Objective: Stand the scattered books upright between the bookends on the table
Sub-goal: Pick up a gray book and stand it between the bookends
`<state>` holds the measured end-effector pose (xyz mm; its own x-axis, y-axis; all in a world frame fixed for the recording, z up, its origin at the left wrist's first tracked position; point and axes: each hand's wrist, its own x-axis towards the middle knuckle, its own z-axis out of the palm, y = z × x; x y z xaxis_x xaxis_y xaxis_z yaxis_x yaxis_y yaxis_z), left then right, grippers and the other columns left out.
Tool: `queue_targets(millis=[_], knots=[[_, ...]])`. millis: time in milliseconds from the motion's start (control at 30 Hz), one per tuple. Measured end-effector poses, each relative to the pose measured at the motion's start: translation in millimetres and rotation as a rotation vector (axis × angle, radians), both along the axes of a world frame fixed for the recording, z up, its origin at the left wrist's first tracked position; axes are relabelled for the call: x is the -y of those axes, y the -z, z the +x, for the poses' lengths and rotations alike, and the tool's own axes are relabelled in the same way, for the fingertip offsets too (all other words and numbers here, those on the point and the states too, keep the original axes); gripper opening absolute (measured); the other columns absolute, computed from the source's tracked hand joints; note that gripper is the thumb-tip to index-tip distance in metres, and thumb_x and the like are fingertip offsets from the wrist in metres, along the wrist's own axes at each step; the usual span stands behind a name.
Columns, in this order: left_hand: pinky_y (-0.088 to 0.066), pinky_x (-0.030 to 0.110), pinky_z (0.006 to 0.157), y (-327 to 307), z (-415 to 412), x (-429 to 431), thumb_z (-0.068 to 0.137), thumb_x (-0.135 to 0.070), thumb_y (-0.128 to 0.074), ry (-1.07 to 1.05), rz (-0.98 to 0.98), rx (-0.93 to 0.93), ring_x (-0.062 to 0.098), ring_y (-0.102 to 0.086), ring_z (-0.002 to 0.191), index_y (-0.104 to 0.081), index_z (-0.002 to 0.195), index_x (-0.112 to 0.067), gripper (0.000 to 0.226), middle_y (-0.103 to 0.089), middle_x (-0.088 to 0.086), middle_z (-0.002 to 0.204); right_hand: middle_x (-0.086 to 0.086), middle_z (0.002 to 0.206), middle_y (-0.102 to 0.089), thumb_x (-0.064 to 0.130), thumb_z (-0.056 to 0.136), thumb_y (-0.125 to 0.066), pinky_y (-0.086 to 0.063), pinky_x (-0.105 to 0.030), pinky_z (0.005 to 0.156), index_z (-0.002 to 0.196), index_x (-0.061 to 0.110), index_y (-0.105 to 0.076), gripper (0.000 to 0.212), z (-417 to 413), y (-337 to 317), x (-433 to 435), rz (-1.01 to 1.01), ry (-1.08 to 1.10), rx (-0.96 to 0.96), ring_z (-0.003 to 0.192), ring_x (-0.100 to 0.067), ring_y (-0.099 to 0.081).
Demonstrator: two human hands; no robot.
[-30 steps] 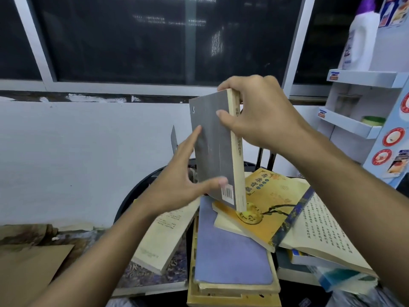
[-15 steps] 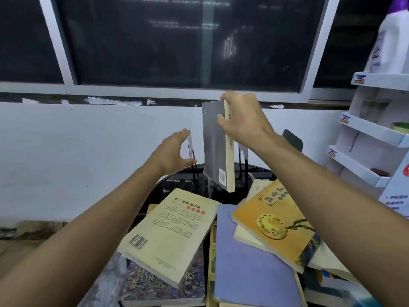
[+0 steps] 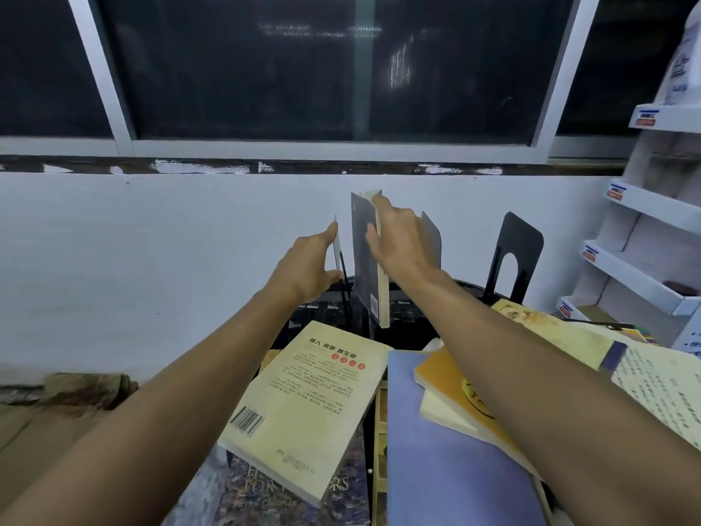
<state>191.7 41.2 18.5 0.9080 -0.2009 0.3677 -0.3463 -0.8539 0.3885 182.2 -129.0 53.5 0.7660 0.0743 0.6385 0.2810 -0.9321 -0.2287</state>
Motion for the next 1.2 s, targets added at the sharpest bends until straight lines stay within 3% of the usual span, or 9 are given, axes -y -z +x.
queue_targets(millis=[167, 433, 533, 633, 733, 867, 967, 1200], knots=[[-0.054, 0.051, 0.098, 5.3, 2.8, 0.1, 0.087, -0.023, -0.079, 0.002, -0.014, 0.041, 0.030, -0.061, 0.123, -0.027, 0.155, -0.031, 0.086, -0.066, 0.008, 0.132, -0.006, 0.074, -0.055, 0.015, 0.101, -0.053, -0.041, -0.032, 0.054, 0.142, 0.009, -0.045, 0.043, 10.5, 19.0, -3.8, 0.104, -0.061, -0.007, 0.068, -0.030, -0.060], [-0.054, 0.052, 0.097, 8.2, 3.9, -0.5, 0.085, -0.026, -0.081, 0.028, 0.000, 0.057, 0.031, -0.057, 0.128, -0.026, 0.154, -0.028, 0.088, -0.066, 0.008, 0.134, 0.002, 0.067, -0.052, 0.017, 0.101, -0.056, -0.053, -0.035, 0.060, 0.144, 0.013, -0.047, 0.044, 10.1, 32.8, -7.0, 0.179, -0.252, -0.022, 0.058, -0.018, -0.053], [-0.054, 0.052, 0.096, 7.8, 3.6, -1.1, 0.084, -0.028, -0.081, 0.051, -0.019, 0.054, 0.031, -0.056, 0.129, -0.023, 0.156, -0.028, 0.093, -0.065, 0.007, 0.136, -0.002, 0.077, -0.060, 0.024, 0.103, -0.053, -0.056, -0.040, 0.066, 0.141, 0.017, -0.049, 0.038, 5.6, 33.3, -3.4, 0.180, -0.341, -0.058, 0.058, -0.014, -0.054], [-0.054, 0.051, 0.097, 7.3, 2.1, -0.7, 0.081, -0.030, -0.084, 0.060, -0.017, 0.038, 0.030, -0.057, 0.129, -0.018, 0.158, -0.028, 0.101, -0.064, 0.007, 0.137, -0.004, 0.096, -0.066, 0.034, 0.105, -0.047, -0.058, -0.043, 0.074, 0.148, 0.029, -0.037, 0.045, 2.5, 34.0, 4.5, 0.147, -0.428, -0.165, 0.073, -0.017, -0.065], [-0.054, 0.051, 0.097, 7.1, -0.5, -0.1, 0.078, -0.030, -0.086, 0.059, -0.002, 0.026, 0.031, -0.059, 0.126, -0.014, 0.159, -0.027, 0.108, -0.064, 0.008, 0.136, -0.006, 0.122, -0.062, 0.031, 0.099, -0.057, -0.060, -0.042, 0.078, 0.153, 0.046, -0.017, 0.069, 2.8, 30.8, 18.2, 0.116, -0.498, -0.345, 0.085, -0.019, -0.069], [-0.053, 0.052, 0.097, 7.5, -4.0, 3.2, 0.078, -0.030, -0.086, 0.032, 0.027, 0.016, 0.032, -0.054, 0.131, -0.009, 0.160, -0.028, 0.113, -0.060, 0.010, 0.141, -0.020, 0.135, -0.056, 0.020, 0.089, -0.072, -0.059, -0.052, 0.083, 0.150, 0.059, 0.003, 0.104, 4.7, 25.2, 28.6, 0.007, -0.488, -0.464, 0.099, -0.037, -0.069], [-0.055, 0.052, 0.095, 7.9, -5.5, 6.0, 0.079, -0.028, -0.086, 0.027, 0.022, 0.035, 0.032, -0.058, 0.127, -0.010, 0.159, -0.029, 0.111, -0.062, 0.008, 0.139, -0.012, 0.157, -0.039, 0.016, 0.091, -0.074, -0.056, -0.051, 0.094, 0.150, 0.059, 0.002, 0.106, 3.5, 24.6, 26.2, 0.016, -0.505, -0.480, 0.123, -0.032, -0.060], [-0.053, 0.052, 0.099, 10.4, -9.8, 6.3, 0.078, -0.028, -0.086, 0.040, -0.057, 0.058, 0.028, -0.055, 0.134, -0.015, 0.159, -0.026, 0.108, -0.058, 0.005, 0.145, -0.007, 0.161, -0.035, 0.011, 0.091, -0.074, -0.053, -0.053, 0.099, 0.149, 0.058, -0.003, 0.103, 7.0, 29.1, 17.4, 0.065, -0.570, -0.467, 0.123, -0.029, -0.061]])
